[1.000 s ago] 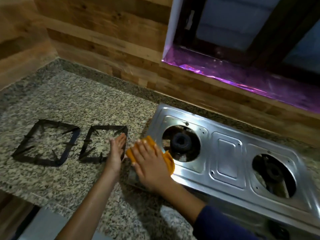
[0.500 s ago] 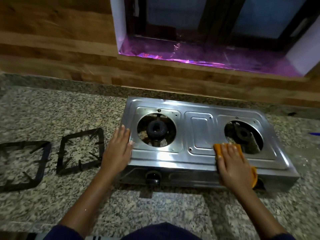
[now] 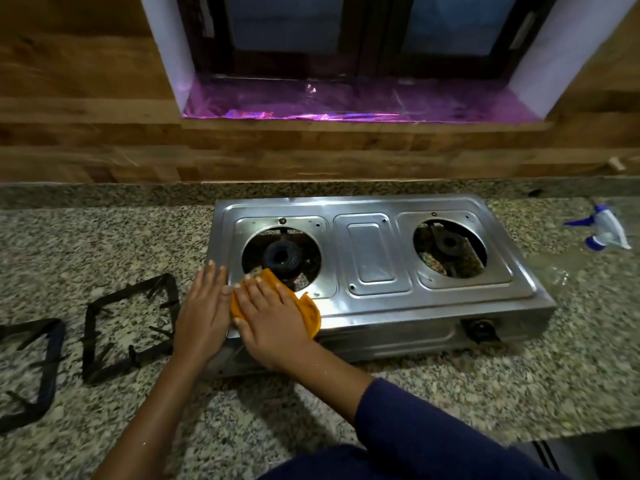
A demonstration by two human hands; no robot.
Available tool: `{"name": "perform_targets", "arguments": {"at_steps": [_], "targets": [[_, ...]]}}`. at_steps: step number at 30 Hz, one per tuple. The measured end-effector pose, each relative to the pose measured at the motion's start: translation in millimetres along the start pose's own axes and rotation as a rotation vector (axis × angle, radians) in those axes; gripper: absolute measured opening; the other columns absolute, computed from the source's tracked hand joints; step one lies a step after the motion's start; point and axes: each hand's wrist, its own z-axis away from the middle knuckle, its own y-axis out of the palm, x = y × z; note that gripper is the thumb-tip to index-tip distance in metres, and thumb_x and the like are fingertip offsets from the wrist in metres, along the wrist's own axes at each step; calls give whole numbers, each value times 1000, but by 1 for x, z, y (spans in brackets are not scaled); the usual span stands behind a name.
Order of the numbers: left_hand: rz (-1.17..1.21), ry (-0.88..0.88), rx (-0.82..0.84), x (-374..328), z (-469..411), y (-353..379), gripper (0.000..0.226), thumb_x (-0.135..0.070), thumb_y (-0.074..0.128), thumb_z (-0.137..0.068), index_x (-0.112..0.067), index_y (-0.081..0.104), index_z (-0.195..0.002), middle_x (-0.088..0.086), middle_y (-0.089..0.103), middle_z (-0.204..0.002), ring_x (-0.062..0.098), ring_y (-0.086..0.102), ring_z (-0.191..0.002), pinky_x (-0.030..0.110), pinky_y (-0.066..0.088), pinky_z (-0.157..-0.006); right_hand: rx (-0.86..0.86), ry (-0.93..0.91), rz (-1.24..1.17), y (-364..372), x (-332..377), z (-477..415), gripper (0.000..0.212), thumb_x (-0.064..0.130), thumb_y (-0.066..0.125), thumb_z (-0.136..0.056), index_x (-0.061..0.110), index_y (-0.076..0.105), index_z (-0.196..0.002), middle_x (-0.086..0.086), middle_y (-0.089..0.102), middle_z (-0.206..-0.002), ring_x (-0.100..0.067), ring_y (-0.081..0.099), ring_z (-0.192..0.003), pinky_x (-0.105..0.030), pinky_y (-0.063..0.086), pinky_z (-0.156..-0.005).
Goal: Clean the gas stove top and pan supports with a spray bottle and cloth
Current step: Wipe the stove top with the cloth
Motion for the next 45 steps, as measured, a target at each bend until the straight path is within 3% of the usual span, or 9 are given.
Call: {"name": "perform_targets", "arguments": {"at_steps": [3,7,14,18,24,29,35,39,45], "targets": [[-162,24,-6,-5,1,-1,87,-68,-3,-92,-14,28,-153,5,15,-163,16,5,-151,47,3,-122,-10,59,-49,-7,-35,22,63,47,19,-99,18,23,-155,-7,21,-162,-23,13,-150,-50,4,-121],[-263,12,-54,-20,7,6,74,-58,11,-97,-13,31,-151,5,18,-163,19,3,-152,54,-5,-117,-92,368,1,-24,-136,80,65,49,17,-94,23,31,-152,-3,30,-159,-23,21,-149,-55,14,-118],[-163,398,103,-114,15,68,72,-59,14,-99,-14,36,-150,5,22,-161,20,10,-151,39,-2,-119,-144,850,79,-61,-288,166,72,52,10,-93,16,34,-151,-11,32,-158,-29,24,-147,-49,21,-118],[-154,563,206,-183,4,104,62,-46,24,-98,-12,41,-147,8,29,-159,25,21,-149,41,8,-120,-153,816,129,-51,-251,149,70,47,14,-93,13,41,-147,-12,40,-153,-29,32,-144,-49,28,-115],[-154,524,343,-230,-16,144,77,-48,0,-88,-17,24,-154,2,15,-163,17,9,-151,36,4,-120,-188,551,30,-32,-204,139,59,46,24,-98,21,38,-149,0,37,-155,-18,27,-147,-46,22,-117],[-189,511,360,-228,-14,152,76,-52,2,-90,-19,23,-155,0,18,-163,14,9,-151,35,2,-121,-184,516,-3,-45,-258,167,60,53,25,-97,28,35,-150,2,32,-158,-17,23,-148,-46,27,-115],[-192,503,367,-228,-12,152,71,-51,5,-93,-20,22,-155,-1,16,-163,13,8,-151,36,4,-123,-135,739,34,-67,-355,193,61,49,16,-101,23,15,-156,-3,13,-164,-22,9,-151,-48,10,-120],[-181,509,360,-227,-11,152,67,-49,8,-96,-21,20,-155,-2,15,-163,11,6,-151,33,2,-122,-40,683,55,-78,-395,171,60,46,15,-104,20,6,-157,-5,2,-165,-23,-1,-152,-49,3,-121],[-200,518,346,-228,-11,155,64,-48,10,-98,-22,19,-156,-4,14,-163,9,4,-151,32,1,-123,-37,569,73,-105,-456,97,66,52,12,-100,15,16,-155,-10,14,-163,-28,10,-150,-50,17,-119]]}}
